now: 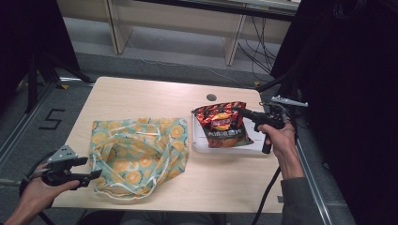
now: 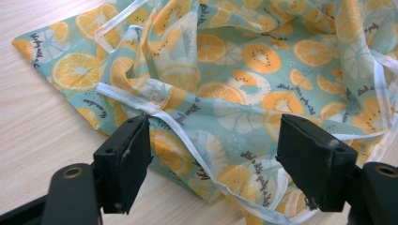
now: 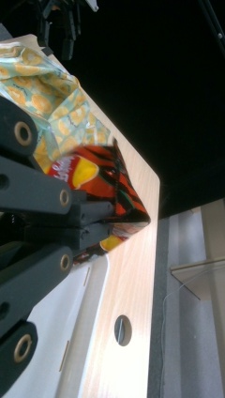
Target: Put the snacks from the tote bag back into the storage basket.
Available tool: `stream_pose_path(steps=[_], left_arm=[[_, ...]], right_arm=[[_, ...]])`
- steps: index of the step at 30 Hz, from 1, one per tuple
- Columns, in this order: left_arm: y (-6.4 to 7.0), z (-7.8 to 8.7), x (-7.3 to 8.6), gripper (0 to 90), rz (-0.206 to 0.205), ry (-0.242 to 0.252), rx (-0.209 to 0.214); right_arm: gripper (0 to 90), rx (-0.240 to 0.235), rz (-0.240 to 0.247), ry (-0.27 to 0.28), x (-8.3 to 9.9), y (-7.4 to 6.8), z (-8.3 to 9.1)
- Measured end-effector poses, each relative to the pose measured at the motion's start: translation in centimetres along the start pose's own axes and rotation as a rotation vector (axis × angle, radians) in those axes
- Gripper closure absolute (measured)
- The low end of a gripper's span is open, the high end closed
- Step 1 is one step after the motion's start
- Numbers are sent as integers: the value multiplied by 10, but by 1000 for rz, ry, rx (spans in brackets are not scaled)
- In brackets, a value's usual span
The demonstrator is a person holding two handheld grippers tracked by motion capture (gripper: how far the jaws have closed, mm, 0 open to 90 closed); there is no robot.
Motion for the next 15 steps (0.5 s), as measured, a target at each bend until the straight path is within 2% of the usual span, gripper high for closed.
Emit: stream_pose_path(steps=[1, 2, 3, 5, 6, 7, 8, 9, 11, 12, 13, 15], left_arm=[[0, 0, 0, 257, -6, -6, 1], [0, 1, 0, 257, -18, -22, 8], [0, 1, 0, 256, -21, -20, 5], [0, -1, 1, 256, -14, 0, -1], [1, -1, 1, 255, 0, 5, -3], [0, 0, 0, 255, -5, -7, -4], [0, 0, 0, 254, -5, -7, -4], [1, -1, 0, 254, -4, 3, -3], [0, 0, 0, 252, -20, -18, -3], [0, -1, 1, 252, -16, -6, 0], [-1, 0, 0, 251, -24, -26, 2], [-1, 0, 0, 251, -21, -28, 4]], right_arm=[[900, 2, -45, -9, 2, 0, -1], [900, 10, -58, -12, 4, 2, -2], [900, 31, -14, -3, 6, 10, -4], [900, 58, -66, -3, 8, 15, -4], [900, 76, -67, 2, 8, 18, -4], [900, 95, -81, 6, 9, 22, -3], [900, 108, -71, 1, 8, 26, -3], [900, 131, -101, 4, 8, 27, -4], [900, 159, -103, 4, 8, 33, -5], [900, 164, -114, 4, 8, 35, -6], [900, 175, -111, 6, 8, 37, -7], [900, 185, -141, -1, 10, 38, -11]])
Point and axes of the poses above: each handheld gripper's, and its own axes: z roughly backward along the jaws, x roughly out of its underside, y roughly to its right, the point moved 1 cm from there along -z, roughly forward along the jaws, and after that the axes turned 6 degrees about -x, right-handed, at the moved point
